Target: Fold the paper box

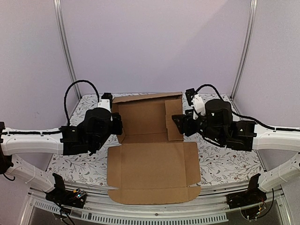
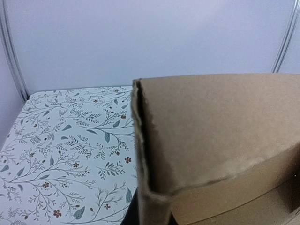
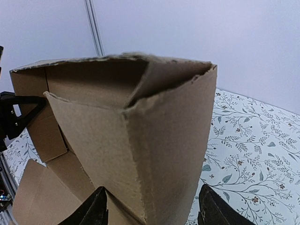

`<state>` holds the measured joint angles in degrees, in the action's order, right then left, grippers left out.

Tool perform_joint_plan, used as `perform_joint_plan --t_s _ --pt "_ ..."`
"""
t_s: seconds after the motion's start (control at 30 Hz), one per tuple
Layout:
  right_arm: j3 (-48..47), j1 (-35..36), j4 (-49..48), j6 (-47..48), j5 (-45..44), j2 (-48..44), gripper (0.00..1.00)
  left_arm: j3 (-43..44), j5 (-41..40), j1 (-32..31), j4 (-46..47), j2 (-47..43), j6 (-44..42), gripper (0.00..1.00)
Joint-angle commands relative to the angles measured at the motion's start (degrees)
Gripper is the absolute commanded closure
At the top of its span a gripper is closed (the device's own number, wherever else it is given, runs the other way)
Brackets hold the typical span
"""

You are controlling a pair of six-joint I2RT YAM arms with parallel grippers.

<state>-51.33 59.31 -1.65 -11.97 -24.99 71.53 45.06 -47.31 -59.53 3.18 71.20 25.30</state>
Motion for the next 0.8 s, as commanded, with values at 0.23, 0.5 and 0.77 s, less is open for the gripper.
perform_joint_plan --t_s 0.23,0.5,0.77 --pt "1.2 -0.6 -1.8 0.0 3.4 -1.9 0.25 0.1 1.5 -1.7 0.9 -1.5 -0.1 1.00" --pt "2.6 -0.6 -0.8 0.2 1.6 -3.4 0.24 0.0 0.6 -1.7 0.9 -1.2 -0.4 1.00" --pt "2.9 -0.6 -0.7 -0.4 -0.9 -3.8 0.23 0.3 1.3 -1.7 0.8 -0.8 -0.1 1.00"
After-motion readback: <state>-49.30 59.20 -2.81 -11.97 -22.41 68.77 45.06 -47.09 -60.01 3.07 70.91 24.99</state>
